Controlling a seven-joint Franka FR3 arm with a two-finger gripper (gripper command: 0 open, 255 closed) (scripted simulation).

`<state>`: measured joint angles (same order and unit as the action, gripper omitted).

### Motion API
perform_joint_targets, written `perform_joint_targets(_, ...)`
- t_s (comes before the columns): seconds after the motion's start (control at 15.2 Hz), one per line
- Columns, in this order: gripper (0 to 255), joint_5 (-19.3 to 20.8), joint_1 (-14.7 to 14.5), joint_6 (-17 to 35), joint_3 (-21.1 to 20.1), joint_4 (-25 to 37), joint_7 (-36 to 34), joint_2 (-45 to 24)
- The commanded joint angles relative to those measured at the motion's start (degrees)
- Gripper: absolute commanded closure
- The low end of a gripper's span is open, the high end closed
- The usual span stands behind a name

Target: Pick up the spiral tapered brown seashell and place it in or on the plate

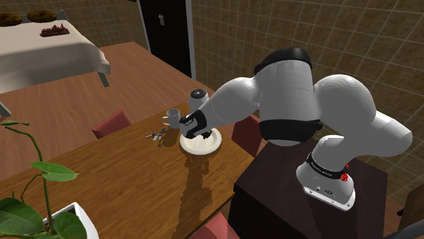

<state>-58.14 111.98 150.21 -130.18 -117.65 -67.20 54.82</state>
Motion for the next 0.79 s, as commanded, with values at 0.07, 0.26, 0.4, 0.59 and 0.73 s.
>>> perform_joint_targets(0.07, 0, 0.03, -0.15, -0.04, 0.02, -0.35, -0.05, -0.05)
perform_joint_targets(0.26, 0, 0.03, 0.17, -0.14, -0.09, 0.05, -0.03, 0.19)
perform_joint_targets(0.4, 0, 2.39, -3.07, -1.83, 3.20, -2.08, -1.55, -2.46)
perform_joint_targets(0.59, 0, 4.60, -6.13, -3.47, 6.41, -3.72, -2.98, -4.66)
perform_joint_targets(0.73, 0, 4.60, -6.13, -3.48, 6.41, -3.72, -2.97, -4.66)
